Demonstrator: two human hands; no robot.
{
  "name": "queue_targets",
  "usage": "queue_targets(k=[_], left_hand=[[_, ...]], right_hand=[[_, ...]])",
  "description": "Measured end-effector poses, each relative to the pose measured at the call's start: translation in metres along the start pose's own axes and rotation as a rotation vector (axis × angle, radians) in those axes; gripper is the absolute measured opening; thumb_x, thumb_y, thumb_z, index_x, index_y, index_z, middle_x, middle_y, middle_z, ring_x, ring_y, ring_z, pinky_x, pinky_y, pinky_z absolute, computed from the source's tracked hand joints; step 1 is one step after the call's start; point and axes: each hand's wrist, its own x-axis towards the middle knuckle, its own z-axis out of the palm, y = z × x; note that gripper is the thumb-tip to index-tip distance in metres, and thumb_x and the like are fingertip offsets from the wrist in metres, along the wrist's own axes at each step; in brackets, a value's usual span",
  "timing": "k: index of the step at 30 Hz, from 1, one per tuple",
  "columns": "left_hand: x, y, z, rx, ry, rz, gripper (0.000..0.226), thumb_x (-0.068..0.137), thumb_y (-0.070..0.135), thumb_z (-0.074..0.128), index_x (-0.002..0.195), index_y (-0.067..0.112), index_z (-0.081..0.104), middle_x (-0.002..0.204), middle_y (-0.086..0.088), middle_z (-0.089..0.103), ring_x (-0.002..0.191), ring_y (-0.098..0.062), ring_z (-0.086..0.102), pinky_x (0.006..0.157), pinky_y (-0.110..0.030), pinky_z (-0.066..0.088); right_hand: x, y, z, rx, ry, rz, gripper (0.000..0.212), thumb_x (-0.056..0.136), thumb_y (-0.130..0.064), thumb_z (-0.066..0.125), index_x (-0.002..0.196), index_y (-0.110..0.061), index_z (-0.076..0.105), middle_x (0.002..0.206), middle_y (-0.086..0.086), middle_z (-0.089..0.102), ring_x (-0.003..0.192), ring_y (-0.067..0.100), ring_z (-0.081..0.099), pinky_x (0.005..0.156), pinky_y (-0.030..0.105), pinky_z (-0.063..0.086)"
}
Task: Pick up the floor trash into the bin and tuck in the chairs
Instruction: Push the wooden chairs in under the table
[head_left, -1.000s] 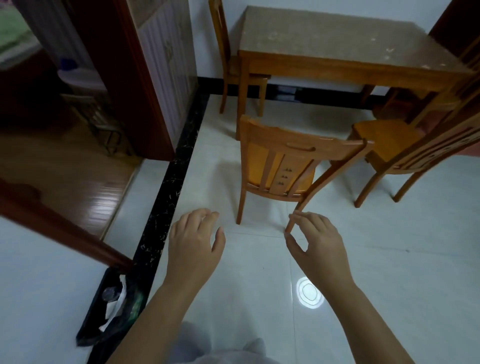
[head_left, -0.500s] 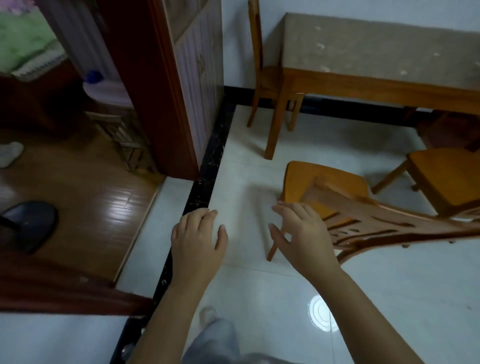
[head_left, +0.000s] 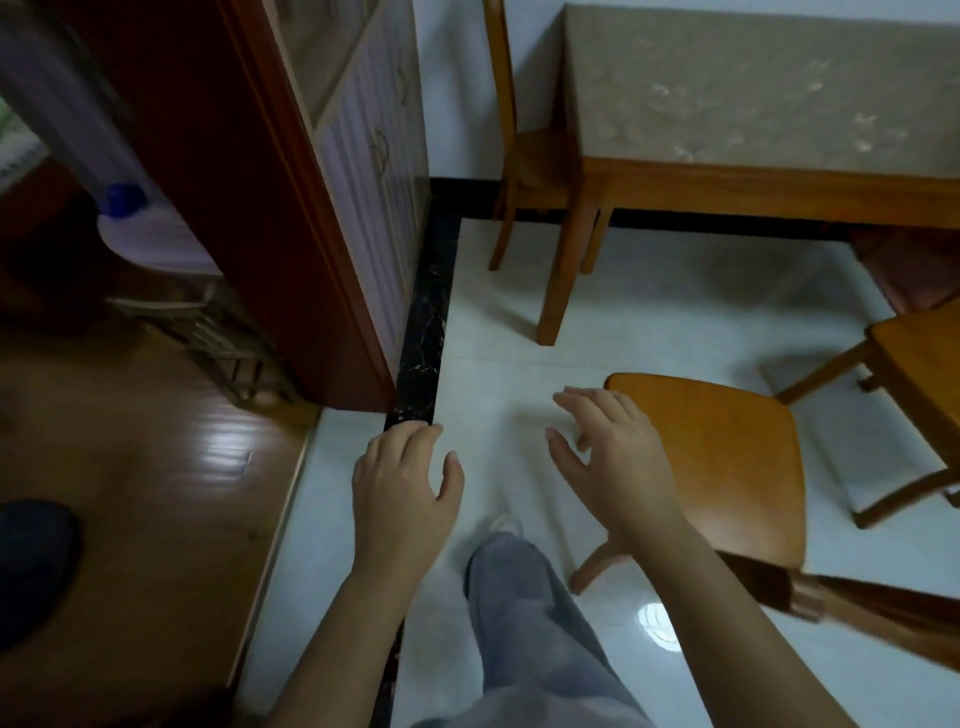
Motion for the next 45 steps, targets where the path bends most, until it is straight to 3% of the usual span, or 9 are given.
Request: queue_targets(k=[20, 26, 29, 33, 38, 45], left_hand=[[0.408, -0.022, 0.081, 0.087, -0.017, 0.215, 0.038, 0.083, 0.030, 0.044, 0.102, 0.006, 0.066, 0.102, -0.010, 0.065, 0.092, -0.029, 0.060, 0.078, -0.040, 0.048], [0.554, -0.051, 0.102, 0.046, -0.006, 0.259, 0.039, 0.083, 0.029, 0.043, 0.104, 0.004, 0.065, 0.103, -0.012, 0.064, 0.093, -0.031, 0.059, 0.076, -0.040, 0.047], [0.622, -0.064, 0.112, 0.031, -0.010, 0.279, 0.040, 0.084, 0.030, 0.042, 0.104, 0.004, 0.065, 0.103, -0.013, 0.064, 0.094, -0.032, 0.059, 0.076, -0.042, 0.048], [0.701, -0.067, 0.134, 0.005, -0.036, 0.276, 0.042, 0.085, 0.030, 0.041, 0.105, 0.003, 0.065, 0.103, -0.014, 0.064, 0.093, -0.033, 0.059, 0.074, -0.043, 0.048], [0.783, -0.067, 0.161, 0.002, -0.046, 0.280, 0.041, 0.084, 0.031, 0.041, 0.103, 0.003, 0.065, 0.101, -0.014, 0.064, 0.091, -0.032, 0.060, 0.072, -0.041, 0.048], [0.907, -0.062, 0.181, 0.011, 0.013, 0.207, 0.044, 0.085, 0.031, 0.039, 0.106, 0.002, 0.065, 0.102, -0.014, 0.064, 0.093, -0.031, 0.059, 0.077, -0.038, 0.047]], right_hand=[[0.369, 0.111, 0.070, -0.038, 0.079, 0.104, 0.031, 0.080, -0.021, 0.068, 0.108, -0.010, 0.064, 0.107, 0.007, 0.067, 0.099, 0.028, 0.060, 0.085, 0.038, 0.047], [0.502, 0.110, 0.104, -0.053, 0.116, 0.118, 0.031, 0.079, -0.026, 0.060, 0.104, -0.007, 0.065, 0.103, 0.009, 0.068, 0.093, 0.031, 0.062, 0.077, 0.039, 0.050], [0.565, 0.107, 0.117, -0.058, 0.161, 0.141, 0.032, 0.077, -0.022, 0.066, 0.106, -0.008, 0.064, 0.104, 0.008, 0.068, 0.097, 0.030, 0.061, 0.080, 0.039, 0.050], [0.623, 0.125, 0.133, -0.061, 0.149, 0.160, 0.033, 0.076, -0.018, 0.071, 0.106, -0.007, 0.064, 0.104, 0.010, 0.067, 0.096, 0.032, 0.062, 0.079, 0.042, 0.051], [0.698, 0.165, 0.148, -0.044, 0.097, 0.209, 0.034, 0.081, -0.028, 0.061, 0.111, -0.012, 0.062, 0.106, 0.006, 0.065, 0.097, 0.027, 0.060, 0.077, 0.038, 0.049], [0.842, 0.199, 0.165, 0.072, 0.108, 0.123, 0.033, 0.078, -0.018, 0.069, 0.109, -0.010, 0.063, 0.105, 0.007, 0.066, 0.096, 0.027, 0.060, 0.077, 0.039, 0.051]])
